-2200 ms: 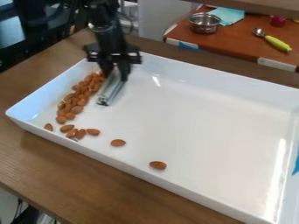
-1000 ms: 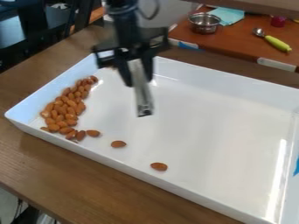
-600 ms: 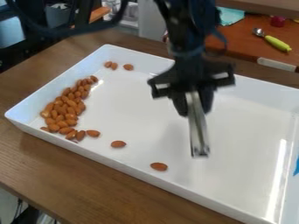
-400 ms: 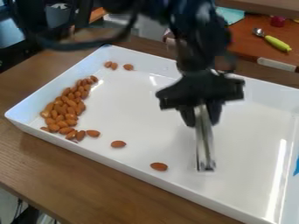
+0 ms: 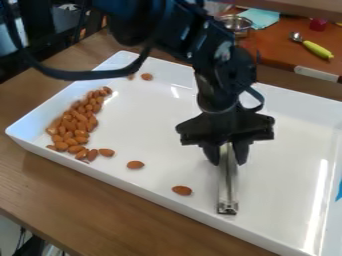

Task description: Sweep into pile

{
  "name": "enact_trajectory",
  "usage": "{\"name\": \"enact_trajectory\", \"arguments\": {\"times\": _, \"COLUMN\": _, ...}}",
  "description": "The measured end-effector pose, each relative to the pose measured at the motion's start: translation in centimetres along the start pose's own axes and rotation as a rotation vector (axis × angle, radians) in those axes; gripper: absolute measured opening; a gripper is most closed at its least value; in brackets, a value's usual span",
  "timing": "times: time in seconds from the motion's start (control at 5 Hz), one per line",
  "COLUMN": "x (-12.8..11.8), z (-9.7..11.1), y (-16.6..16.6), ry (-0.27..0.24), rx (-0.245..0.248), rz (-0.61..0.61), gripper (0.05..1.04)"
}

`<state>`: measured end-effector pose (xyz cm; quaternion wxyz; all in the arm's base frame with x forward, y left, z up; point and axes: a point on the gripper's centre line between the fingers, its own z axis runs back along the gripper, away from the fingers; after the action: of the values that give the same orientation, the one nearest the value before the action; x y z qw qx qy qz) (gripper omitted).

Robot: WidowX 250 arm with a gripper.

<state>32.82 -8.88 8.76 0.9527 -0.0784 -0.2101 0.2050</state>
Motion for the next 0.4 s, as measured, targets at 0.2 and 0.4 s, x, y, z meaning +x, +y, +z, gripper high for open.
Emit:
{"name": "enact_trajectory", "arguments": {"times": 0.2, "x": 0.9, "z": 0.0, "y": 1.6, "ry": 0.022, "rx": 0.011, "rz": -0.025, "gripper": 0.375}}
{"name": "enact_trajectory", "arguments": {"times": 0.4, "x": 2.1, "z": 0.3, "y": 4.9, "ry": 0.064, "rx": 0.039, "rz": -0.076, "gripper": 0.375}}
